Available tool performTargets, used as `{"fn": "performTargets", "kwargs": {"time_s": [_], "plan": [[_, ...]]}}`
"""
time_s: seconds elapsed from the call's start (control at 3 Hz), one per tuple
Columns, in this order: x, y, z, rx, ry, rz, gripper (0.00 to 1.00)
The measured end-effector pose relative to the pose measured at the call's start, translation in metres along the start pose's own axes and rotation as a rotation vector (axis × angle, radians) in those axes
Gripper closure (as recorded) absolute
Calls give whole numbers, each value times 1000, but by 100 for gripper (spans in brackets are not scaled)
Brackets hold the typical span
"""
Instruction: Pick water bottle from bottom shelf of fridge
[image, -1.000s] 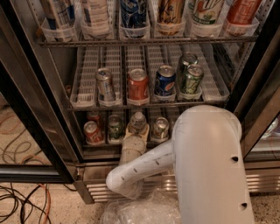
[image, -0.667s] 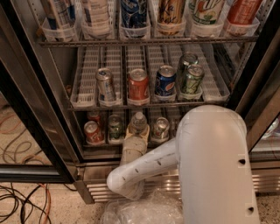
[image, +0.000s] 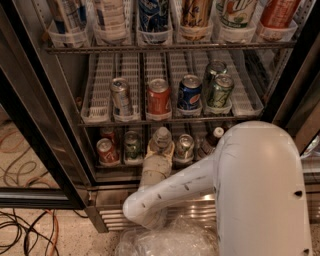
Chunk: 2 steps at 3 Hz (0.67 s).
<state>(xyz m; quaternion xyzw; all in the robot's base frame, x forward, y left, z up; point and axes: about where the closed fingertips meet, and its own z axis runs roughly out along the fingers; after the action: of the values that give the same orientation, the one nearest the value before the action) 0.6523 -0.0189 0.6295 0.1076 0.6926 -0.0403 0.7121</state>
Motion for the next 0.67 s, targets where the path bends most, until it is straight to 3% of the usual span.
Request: {"fn": "performTargets", "kwargs": {"time_s": [0.67], "plan": [[-9, -7, -7, 12, -1, 14, 100]]}}
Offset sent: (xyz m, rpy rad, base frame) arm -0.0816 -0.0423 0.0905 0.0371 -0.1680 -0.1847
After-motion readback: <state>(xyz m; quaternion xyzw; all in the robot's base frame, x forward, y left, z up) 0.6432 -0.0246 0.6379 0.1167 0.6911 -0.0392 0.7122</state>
